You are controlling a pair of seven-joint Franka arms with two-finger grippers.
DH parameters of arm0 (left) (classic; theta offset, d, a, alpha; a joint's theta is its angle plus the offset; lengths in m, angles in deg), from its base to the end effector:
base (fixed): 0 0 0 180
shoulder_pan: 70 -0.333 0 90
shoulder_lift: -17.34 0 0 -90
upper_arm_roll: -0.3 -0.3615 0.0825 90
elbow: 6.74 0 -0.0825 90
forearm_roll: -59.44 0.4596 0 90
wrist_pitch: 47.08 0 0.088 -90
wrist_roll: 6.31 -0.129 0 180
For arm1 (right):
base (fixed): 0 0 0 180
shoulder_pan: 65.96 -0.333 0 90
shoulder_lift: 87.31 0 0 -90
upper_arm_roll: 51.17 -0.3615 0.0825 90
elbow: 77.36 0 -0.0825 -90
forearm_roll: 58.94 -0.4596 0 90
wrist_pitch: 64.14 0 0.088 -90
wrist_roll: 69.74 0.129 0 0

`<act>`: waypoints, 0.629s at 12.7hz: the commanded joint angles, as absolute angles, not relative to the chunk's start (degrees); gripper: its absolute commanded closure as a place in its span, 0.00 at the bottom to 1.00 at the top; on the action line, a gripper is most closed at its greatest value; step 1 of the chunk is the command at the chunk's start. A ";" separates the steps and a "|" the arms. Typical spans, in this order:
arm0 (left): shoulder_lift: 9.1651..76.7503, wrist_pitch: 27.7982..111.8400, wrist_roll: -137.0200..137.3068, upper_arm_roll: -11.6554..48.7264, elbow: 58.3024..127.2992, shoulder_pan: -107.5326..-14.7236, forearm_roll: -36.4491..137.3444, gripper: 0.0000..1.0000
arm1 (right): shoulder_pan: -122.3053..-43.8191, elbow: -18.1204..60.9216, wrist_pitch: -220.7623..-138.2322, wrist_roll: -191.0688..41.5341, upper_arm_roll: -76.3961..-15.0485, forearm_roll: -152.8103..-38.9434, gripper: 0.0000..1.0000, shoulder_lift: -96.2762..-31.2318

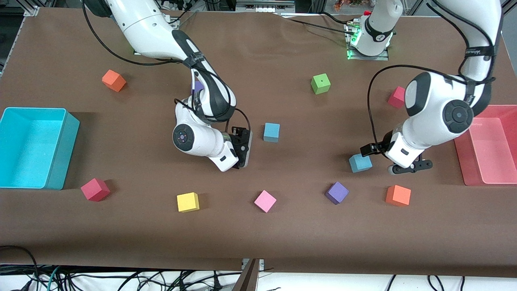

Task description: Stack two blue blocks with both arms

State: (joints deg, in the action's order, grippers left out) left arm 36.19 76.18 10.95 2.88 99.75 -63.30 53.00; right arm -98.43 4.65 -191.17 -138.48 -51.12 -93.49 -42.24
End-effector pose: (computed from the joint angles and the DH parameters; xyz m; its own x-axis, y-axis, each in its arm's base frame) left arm 0.6910 -0.1182 0.3184 0.9774 0.1999 -0.0693 0.2056 -0.9745 0.0894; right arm 0.6801 0.4657 0.1966 0.2100 0.8965 0.3902 0.9625 -0.1195 -0.2435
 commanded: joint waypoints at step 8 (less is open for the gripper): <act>40.53 101.70 11.62 2.50 113.32 -61.30 55.92 0.00 | -97.87 17.12 -198.00 -181.94 -51.26 -130.46 0.00 -44.33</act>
